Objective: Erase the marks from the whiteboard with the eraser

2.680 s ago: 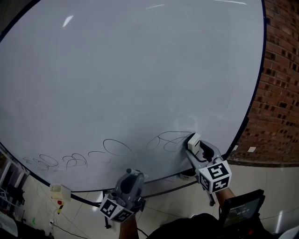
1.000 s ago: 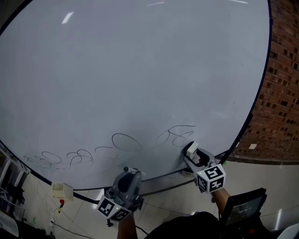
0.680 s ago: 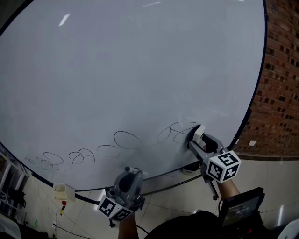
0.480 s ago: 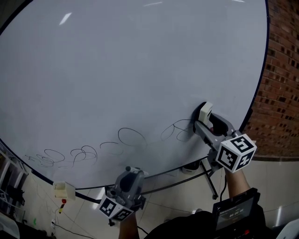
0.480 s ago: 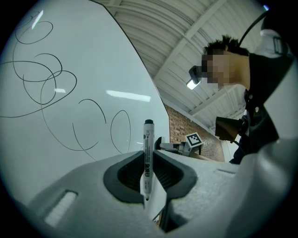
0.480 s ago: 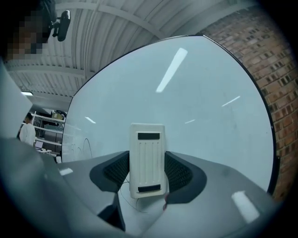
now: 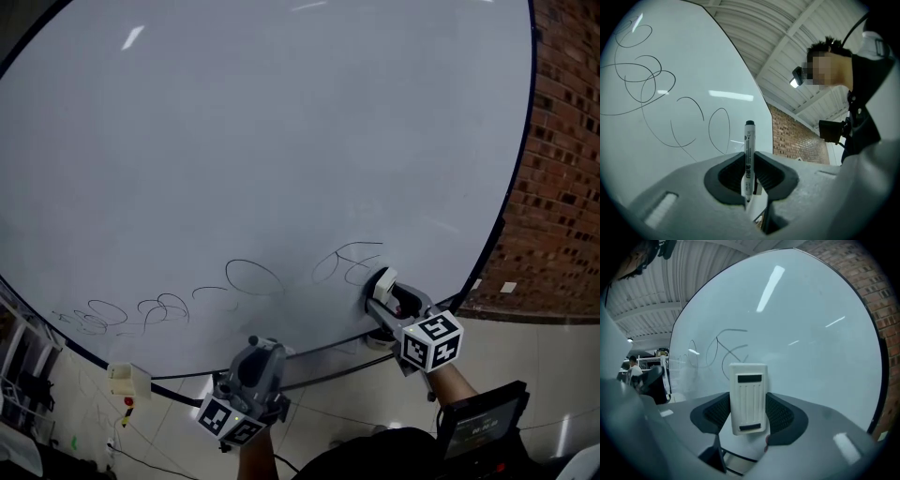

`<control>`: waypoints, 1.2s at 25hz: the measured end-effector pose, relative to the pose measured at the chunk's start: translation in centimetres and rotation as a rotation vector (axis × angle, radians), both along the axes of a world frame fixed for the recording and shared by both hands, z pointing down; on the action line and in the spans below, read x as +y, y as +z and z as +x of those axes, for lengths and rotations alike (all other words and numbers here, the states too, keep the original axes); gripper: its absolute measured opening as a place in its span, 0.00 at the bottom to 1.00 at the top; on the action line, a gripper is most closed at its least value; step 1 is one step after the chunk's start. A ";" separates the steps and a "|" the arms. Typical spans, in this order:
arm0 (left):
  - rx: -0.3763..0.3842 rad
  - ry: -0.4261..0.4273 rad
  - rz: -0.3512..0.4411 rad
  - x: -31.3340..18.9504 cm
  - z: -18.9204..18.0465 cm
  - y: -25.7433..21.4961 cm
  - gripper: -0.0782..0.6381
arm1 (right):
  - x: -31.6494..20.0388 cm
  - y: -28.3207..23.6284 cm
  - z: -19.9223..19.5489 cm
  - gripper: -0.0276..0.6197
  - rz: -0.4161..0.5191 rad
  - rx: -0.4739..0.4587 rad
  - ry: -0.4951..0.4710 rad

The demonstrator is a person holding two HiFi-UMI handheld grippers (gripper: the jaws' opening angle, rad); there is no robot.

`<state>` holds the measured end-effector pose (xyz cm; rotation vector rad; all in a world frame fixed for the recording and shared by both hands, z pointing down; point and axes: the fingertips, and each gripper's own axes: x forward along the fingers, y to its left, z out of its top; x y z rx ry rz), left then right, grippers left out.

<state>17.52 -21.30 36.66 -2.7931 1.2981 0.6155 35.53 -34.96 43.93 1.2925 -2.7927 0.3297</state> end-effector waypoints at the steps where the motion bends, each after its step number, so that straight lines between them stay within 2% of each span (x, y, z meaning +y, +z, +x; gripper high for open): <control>1: -0.006 -0.003 -0.004 -0.1 0.5 -0.1 0.19 | 0.1 1.4 0.0 0.41 -0.019 0.000 -0.013; 4: -0.021 -0.017 -0.011 -0.4 1.7 -0.3 0.19 | 0.2 3.3 -0.2 0.41 -0.057 -0.011 -0.045; 7: -0.036 -0.034 -0.014 -0.7 3.0 -0.4 0.19 | 0.3 2.2 -0.2 0.41 -0.050 -0.023 -0.075; 10: -0.045 -0.054 -0.013 -0.7 3.7 -0.6 0.19 | 0.5 -2.5 -0.4 0.41 0.018 -0.064 -0.106; 15: -0.052 -0.098 0.009 -0.1 3.9 -1.4 0.19 | 0.4 -13.3 0.3 0.41 0.157 -0.149 -0.129; 18: -0.053 -0.108 0.018 0.3 3.5 -1.5 0.19 | 0.3 -16.0 0.8 0.41 0.191 -0.147 -0.110; 21: -0.056 -0.103 0.020 0.1 2.6 -1.6 0.19 | 0.5 -15.1 0.3 0.41 0.210 -0.111 -0.085; 24: -0.056 -0.074 0.021 -0.4 1.9 -1.7 0.19 | 0.5 -12.0 -0.7 0.41 0.198 -0.067 -0.064; 30: -0.058 -0.004 0.018 -1.0 0.3 -1.7 0.19 | 0.5 -1.7 -1.9 0.41 0.049 0.039 -0.011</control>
